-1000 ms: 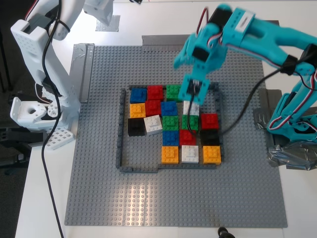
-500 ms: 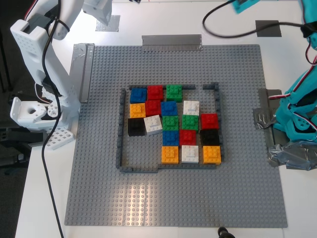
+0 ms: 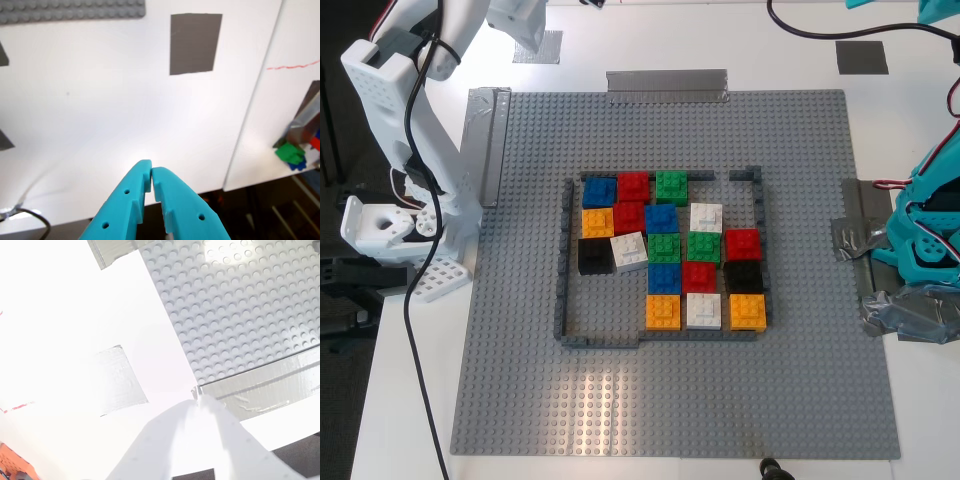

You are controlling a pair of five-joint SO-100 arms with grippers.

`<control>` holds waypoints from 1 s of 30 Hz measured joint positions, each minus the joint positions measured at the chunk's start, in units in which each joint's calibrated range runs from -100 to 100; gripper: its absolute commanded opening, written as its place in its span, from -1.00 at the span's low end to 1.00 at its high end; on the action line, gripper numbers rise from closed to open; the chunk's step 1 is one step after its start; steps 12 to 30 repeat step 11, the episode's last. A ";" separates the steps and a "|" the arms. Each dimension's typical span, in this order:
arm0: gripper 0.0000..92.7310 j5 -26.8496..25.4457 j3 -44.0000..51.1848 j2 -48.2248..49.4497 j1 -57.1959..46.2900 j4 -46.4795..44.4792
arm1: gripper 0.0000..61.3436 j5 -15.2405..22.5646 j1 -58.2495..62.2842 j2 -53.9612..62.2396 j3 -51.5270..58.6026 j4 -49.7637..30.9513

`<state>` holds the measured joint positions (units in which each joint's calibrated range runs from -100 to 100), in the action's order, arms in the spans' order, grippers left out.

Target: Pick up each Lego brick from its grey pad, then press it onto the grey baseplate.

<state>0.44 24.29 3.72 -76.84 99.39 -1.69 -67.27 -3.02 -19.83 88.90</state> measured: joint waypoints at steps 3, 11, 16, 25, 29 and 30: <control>-1.00 0.00 0.00 0.00 0.00 0.00 | -0.99 0.00 -0.45 0.00 0.00 0.00; -1.00 0.31 -1.07 0.00 0.00 0.00 | -0.99 0.59 -0.45 0.00 0.58 0.00; -1.00 0.31 -1.07 0.00 0.00 0.00 | -0.99 0.59 -0.45 0.00 0.58 0.00; -1.00 0.31 -1.07 0.00 0.00 0.00 | -0.99 0.59 -0.45 0.00 0.58 0.00; -1.00 0.31 -1.07 0.00 0.00 0.00 | -0.99 0.59 -0.45 0.00 0.58 0.00; -1.00 0.31 -1.07 0.00 0.00 0.00 | -0.99 0.59 -0.45 0.00 0.58 0.00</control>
